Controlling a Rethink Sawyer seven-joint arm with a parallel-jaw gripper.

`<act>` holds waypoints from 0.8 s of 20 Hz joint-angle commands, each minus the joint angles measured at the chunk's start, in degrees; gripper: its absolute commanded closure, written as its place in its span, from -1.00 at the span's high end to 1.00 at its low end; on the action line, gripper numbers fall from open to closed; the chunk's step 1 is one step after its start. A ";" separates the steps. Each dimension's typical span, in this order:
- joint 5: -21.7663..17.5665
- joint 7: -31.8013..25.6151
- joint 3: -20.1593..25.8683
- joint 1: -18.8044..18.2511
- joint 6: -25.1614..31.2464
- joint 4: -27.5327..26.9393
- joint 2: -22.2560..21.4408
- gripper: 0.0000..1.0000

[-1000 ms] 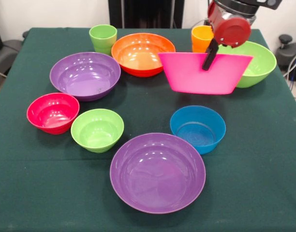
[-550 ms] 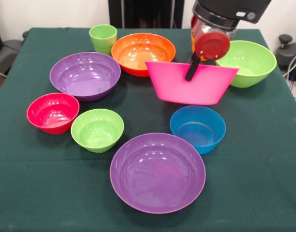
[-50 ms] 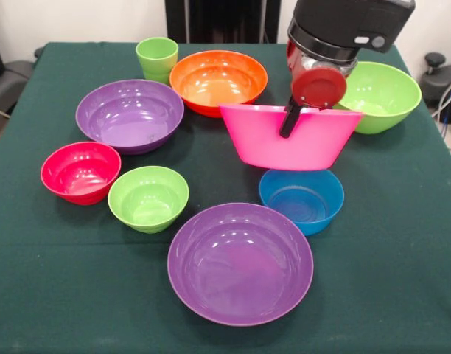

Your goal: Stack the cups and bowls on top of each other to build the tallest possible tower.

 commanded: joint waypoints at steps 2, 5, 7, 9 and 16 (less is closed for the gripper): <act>-1.04 10.54 7.44 -1.75 5.72 -7.86 3.51 -1.00; -1.41 9.21 7.75 -1.21 4.88 -8.45 3.67 -1.00; -1.87 8.14 7.83 -0.95 4.56 -8.87 3.85 -1.00; -2.16 7.40 7.94 -0.71 3.61 -8.64 4.02 -1.00; -2.21 6.55 8.32 -0.12 0.96 -10.30 5.66 -1.00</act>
